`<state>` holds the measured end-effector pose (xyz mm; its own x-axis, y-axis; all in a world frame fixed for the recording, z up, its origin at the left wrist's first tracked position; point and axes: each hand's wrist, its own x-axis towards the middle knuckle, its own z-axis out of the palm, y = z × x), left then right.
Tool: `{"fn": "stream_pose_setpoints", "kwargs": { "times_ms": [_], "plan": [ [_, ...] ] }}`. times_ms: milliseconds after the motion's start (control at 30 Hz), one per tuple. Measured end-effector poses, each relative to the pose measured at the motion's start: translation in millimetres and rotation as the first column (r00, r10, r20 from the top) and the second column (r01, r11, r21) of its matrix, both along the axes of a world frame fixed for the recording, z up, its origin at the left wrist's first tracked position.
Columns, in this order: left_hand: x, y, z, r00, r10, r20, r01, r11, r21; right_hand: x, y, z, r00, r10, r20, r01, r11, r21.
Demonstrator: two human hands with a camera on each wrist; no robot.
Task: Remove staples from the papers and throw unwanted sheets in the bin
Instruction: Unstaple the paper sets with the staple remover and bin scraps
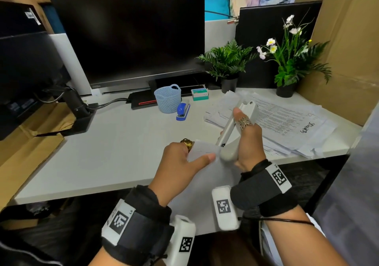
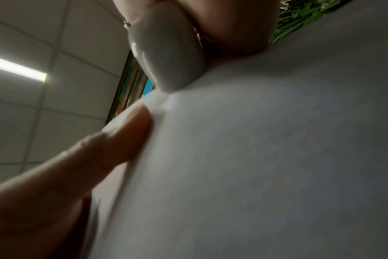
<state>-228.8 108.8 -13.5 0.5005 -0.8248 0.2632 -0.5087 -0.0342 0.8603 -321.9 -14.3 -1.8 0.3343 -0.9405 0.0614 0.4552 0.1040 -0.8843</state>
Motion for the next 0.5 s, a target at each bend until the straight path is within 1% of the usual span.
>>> {"fn": "stream_pose_setpoints", "kwargs": {
  "times_ms": [100,167,233,300,367,433,467,500],
  "plan": [
    [-0.3,1.1,-1.1,0.999,-0.024,0.028,0.023,0.999,0.023,0.5,1.2,0.2,1.000,0.001,-0.010,-0.001,0.999,-0.032],
    [4.9,-0.6,-1.7,0.998,0.006,0.058,-0.007,1.000,0.025,2.6,1.1,-0.1,1.000,0.014,-0.024,-0.015,0.999,-0.041],
    [11.8,-2.1,-2.3,0.991,0.075,0.112,-0.079,0.996,0.031,8.4,-4.2,0.9,0.994,0.069,-0.085,-0.073,0.996,-0.050],
    [18.6,-2.7,-4.3,0.985,0.098,0.141,-0.105,0.993,0.045,15.6,-18.1,0.5,0.972,0.132,-0.196,-0.143,0.989,-0.045],
    [25.4,-1.7,-8.0,0.981,0.118,0.151,-0.130,0.989,0.070,22.3,-36.7,-3.0,0.902,0.179,-0.392,-0.186,0.982,0.019],
    [31.8,0.3,-11.8,0.976,0.153,0.154,-0.170,0.980,0.100,24.1,-54.2,-10.0,0.806,0.170,-0.568,-0.178,0.983,0.042],
    [34.6,1.2,-13.6,0.975,0.164,0.150,-0.181,0.977,0.109,23.8,-61.5,-14.4,0.736,0.149,-0.661,-0.179,0.984,0.023],
    [37.1,1.6,-15.9,0.976,0.168,0.139,-0.186,0.975,0.122,22.3,-67.3,-17.2,0.631,0.139,-0.763,-0.225,0.974,-0.009]
  ]
}}
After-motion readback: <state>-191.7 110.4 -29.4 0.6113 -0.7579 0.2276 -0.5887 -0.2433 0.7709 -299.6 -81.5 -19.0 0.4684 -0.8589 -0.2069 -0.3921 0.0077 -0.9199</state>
